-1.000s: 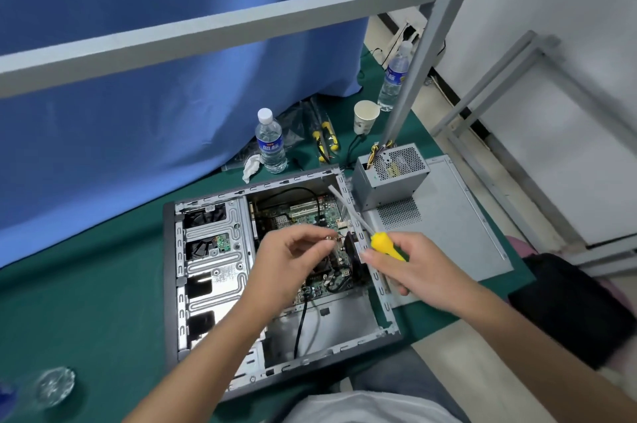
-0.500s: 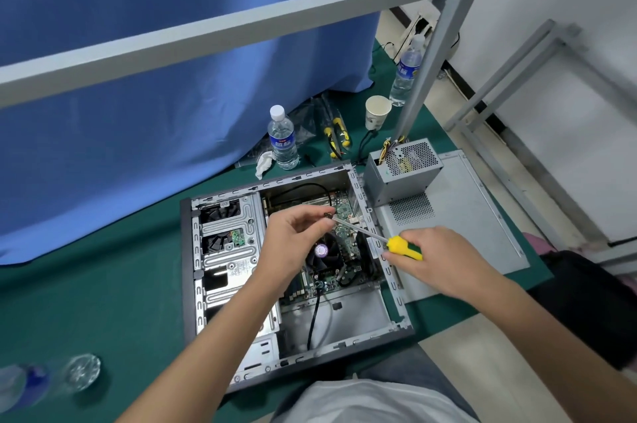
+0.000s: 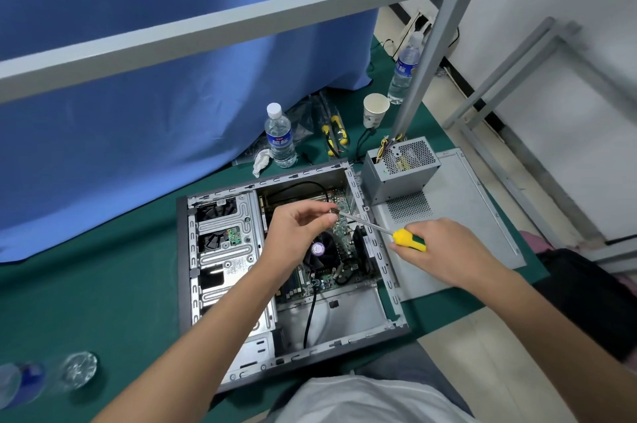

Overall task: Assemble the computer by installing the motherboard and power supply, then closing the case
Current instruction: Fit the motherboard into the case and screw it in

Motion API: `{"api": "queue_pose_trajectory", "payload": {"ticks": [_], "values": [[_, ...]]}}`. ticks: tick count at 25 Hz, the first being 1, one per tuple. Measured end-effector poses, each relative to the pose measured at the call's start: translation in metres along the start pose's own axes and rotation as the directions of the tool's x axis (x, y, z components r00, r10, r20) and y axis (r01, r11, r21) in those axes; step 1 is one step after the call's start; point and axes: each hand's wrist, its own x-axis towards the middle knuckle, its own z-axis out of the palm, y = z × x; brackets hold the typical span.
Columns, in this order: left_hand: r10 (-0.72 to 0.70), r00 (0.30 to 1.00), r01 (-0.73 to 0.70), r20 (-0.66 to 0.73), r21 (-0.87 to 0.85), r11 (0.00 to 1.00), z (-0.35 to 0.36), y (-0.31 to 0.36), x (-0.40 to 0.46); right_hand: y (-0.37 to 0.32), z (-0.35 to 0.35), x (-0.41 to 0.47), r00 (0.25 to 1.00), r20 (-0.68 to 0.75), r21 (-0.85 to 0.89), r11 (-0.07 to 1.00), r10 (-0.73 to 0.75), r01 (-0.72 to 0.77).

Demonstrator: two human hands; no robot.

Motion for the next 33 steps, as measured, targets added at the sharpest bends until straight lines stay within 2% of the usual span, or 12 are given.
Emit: {"api": "queue_pose_trajectory", "payload": {"ticks": [5,8,12,17,21,23,25,29,31,33], "values": [[0.003,1.000,-0.003,-0.005,0.003,1.000,-0.003,0.001,0.005,0.006,-0.001,0.004,1.000,-0.009,-0.065,0.998,-0.003,0.002],[0.009,1.000,-0.010,0.009,0.071,0.997,-0.004,0.001,0.008,0.007,-0.002,0.007,1.000,-0.006,-0.119,0.993,-0.009,0.008],[0.014,1.000,-0.014,0.003,0.114,0.993,-0.005,0.002,0.013,0.006,-0.001,0.011,1.000,0.004,-0.116,0.993,-0.016,0.016],[0.043,0.999,-0.048,0.025,0.257,0.965,-0.007,0.000,0.021,0.007,-0.004,0.016,0.999,0.037,-0.109,0.994,-0.006,0.010],[0.108,0.991,-0.135,0.085,0.476,0.869,-0.007,-0.004,0.026,0.006,-0.011,0.021,0.996,0.092,-0.184,0.983,0.010,0.007],[0.152,0.980,-0.198,0.127,0.609,0.768,-0.007,-0.008,0.030,0.002,-0.016,0.025,0.997,0.067,-0.299,0.953,-0.024,0.043],[0.131,0.979,-0.203,0.155,0.713,0.671,-0.008,-0.013,0.036,-0.002,-0.022,0.032,0.993,0.060,-0.333,0.936,-0.103,0.117],[-0.024,0.988,-0.111,0.154,0.806,0.581,-0.009,-0.031,0.051,-0.008,-0.039,0.065,0.955,0.242,-0.080,0.977,-0.171,0.196],[-0.074,0.989,-0.060,0.125,0.812,0.580,-0.010,-0.042,0.056,-0.007,-0.050,0.085,0.952,0.243,0.099,0.981,-0.187,0.168],[-0.108,0.990,-0.009,0.088,0.815,0.579,-0.012,-0.053,0.059,-0.007,-0.054,0.100,0.975,0.156,0.323,0.941,-0.160,0.103]]}}
